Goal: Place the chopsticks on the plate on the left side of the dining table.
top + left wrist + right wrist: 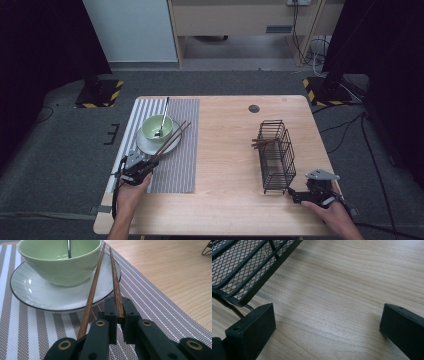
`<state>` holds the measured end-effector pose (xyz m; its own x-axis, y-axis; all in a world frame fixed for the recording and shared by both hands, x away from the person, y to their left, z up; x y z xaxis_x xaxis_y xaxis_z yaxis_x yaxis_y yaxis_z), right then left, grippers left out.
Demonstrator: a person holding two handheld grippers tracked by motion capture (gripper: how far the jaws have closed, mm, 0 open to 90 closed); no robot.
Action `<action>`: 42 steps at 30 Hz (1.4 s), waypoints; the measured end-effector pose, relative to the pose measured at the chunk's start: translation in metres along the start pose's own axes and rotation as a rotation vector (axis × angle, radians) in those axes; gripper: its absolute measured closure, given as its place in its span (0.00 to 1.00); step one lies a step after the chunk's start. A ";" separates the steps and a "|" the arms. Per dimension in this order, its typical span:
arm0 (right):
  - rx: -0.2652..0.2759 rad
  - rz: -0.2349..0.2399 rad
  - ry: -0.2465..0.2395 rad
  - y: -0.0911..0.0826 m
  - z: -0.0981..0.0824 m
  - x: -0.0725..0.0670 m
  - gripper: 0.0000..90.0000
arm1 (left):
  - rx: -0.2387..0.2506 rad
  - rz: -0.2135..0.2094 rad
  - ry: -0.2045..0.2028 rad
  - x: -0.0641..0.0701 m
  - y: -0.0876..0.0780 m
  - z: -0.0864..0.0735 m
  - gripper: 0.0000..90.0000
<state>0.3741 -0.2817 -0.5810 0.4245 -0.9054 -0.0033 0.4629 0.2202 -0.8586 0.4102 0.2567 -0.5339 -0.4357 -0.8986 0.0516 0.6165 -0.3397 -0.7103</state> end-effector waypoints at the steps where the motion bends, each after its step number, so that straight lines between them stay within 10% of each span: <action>1: 0.000 0.000 0.000 0.000 0.000 0.000 0.00 | 0.002 0.002 -0.005 -0.001 0.000 0.000 0.93; 42: 0.000 0.000 0.000 0.000 0.000 0.000 0.00 | -0.096 -0.006 -0.023 -0.004 0.004 -0.017 0.93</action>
<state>0.3741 -0.2817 -0.5810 0.4245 -0.9054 -0.0034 0.4630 0.2203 -0.8586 0.4035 0.2638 -0.5493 -0.4232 -0.9032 0.0715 0.5475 -0.3178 -0.7741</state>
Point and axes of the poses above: each handheld gripper's, and its own axes: y roughly forward along the jaws, z roughly out of its top, x roughly to its right, the point moved 6 cm from there along y, roughly forward along the jaws, and after that the axes turned 14 degrees about -x, right-handed, at the moved point
